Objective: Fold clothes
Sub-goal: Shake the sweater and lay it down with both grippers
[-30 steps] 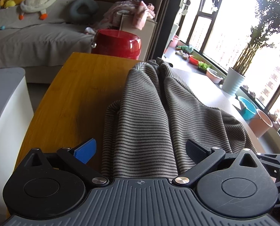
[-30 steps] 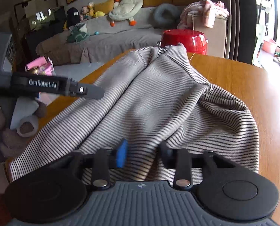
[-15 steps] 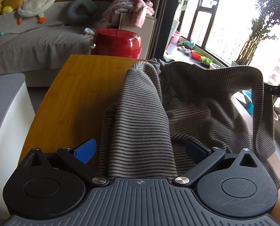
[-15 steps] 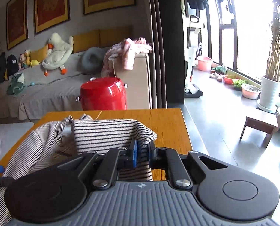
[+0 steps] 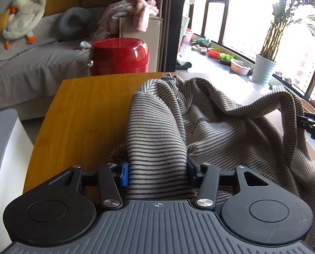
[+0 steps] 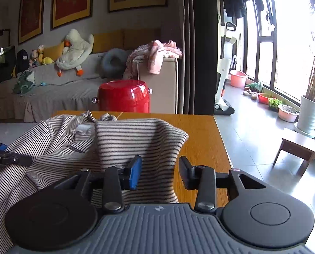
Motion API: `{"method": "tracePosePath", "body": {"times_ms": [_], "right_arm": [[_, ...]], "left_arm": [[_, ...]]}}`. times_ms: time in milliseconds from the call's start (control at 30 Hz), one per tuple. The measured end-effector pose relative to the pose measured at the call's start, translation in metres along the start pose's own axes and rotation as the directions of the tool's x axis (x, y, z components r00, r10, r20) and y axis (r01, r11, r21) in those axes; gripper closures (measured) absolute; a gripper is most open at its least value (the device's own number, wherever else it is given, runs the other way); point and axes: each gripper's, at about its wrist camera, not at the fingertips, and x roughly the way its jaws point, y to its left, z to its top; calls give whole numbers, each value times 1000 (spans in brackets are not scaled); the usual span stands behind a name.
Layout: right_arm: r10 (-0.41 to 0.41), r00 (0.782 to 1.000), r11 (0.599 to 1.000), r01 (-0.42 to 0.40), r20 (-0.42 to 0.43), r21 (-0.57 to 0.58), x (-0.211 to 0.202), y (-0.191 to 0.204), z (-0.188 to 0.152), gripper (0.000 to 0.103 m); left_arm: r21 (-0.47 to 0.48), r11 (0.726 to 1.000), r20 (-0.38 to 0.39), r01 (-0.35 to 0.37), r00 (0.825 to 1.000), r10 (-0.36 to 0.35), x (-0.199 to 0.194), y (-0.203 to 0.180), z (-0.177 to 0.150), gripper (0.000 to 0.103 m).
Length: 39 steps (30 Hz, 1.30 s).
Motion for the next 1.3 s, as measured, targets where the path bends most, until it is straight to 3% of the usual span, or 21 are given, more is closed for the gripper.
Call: {"method": "tracePosePath", "body": {"times_ms": [133, 200, 267, 300, 367, 500, 533, 600, 667, 733, 833, 900, 933, 967, 1100, 1200, 1300], "right_arm": [[84, 996, 996, -85, 21, 23, 2, 10, -5, 50], [84, 996, 996, -84, -8, 30, 11, 15, -12, 50], [79, 995, 996, -76, -53, 42, 19, 17, -12, 50], [77, 995, 996, -74, -58, 45, 20, 17, -12, 49], [77, 995, 996, -74, -68, 51, 21, 16, -12, 49], [72, 994, 996, -67, -78, 63, 21, 12, -14, 49], [66, 994, 996, -61, -82, 68, 20, 10, -15, 49], [51, 995, 996, -44, -91, 78, 19, 5, -16, 49], [32, 996, 998, -28, -79, 47, 15, 5, -11, 49], [13, 998, 1000, -12, -63, 10, 10, 6, -6, 49], [-14, 999, 999, 12, -38, -45, 2, 7, 2, 49], [-31, 999, 996, 30, -20, -81, -3, 8, 8, 49], [-21, 1000, 996, 20, -6, -90, -6, 11, 16, 49], [-3, 1000, 995, 4, 11, -96, -8, 14, 26, 48], [77, 996, 981, -67, 46, -184, -4, 37, 59, 37], [108, 994, 950, -102, 4, -296, 20, 64, 62, 30], [88, 991, 924, -120, -103, -363, 61, 83, 49, 30]], "left_arm": [[-39, 997, -26, 71, 997, -72, -6, 8, -2, 37], [-56, 994, -43, 94, 994, -96, -6, 10, -3, 40], [-44, 996, -34, 73, 997, -75, -8, 12, -2, 62], [-40, 997, -20, 66, 998, -66, -10, 14, 0, 64], [-32, 998, 18, 45, 999, -44, -15, 17, 7, 79], [-7, 999, 138, -49, 989, 49, -26, 25, 31, 87], [-4, 996, 164, -87, 983, 86, -27, 29, 36, 93], [-7, 988, 209, -155, 966, 153, -28, 36, 46, 93], [-38, 982, 216, -183, 958, 187, -25, 49, 56, 93], [-64, 982, 201, -177, 962, 186, -22, 59, 60, 93], [-102, 991, 168, -89, 980, 106, -21, 67, 60, 88], [-105, 994, 141, -35, 989, 50, -19, 65, 56, 72], [-105, 994, 129, -19, 991, 33, -16, 63, 53, 61], [-104, 995, 117, 2, 993, 10, -13, 61, 50, 56], [-141, 987, 68, 84, 995, -75, 1, 56, 45, 46], [-132, 986, 51, 100, 994, -94, 10, 48, 42, 38], [-113, 990, 23, 86, 996, -84, 23, 42, 40, 27]]}}
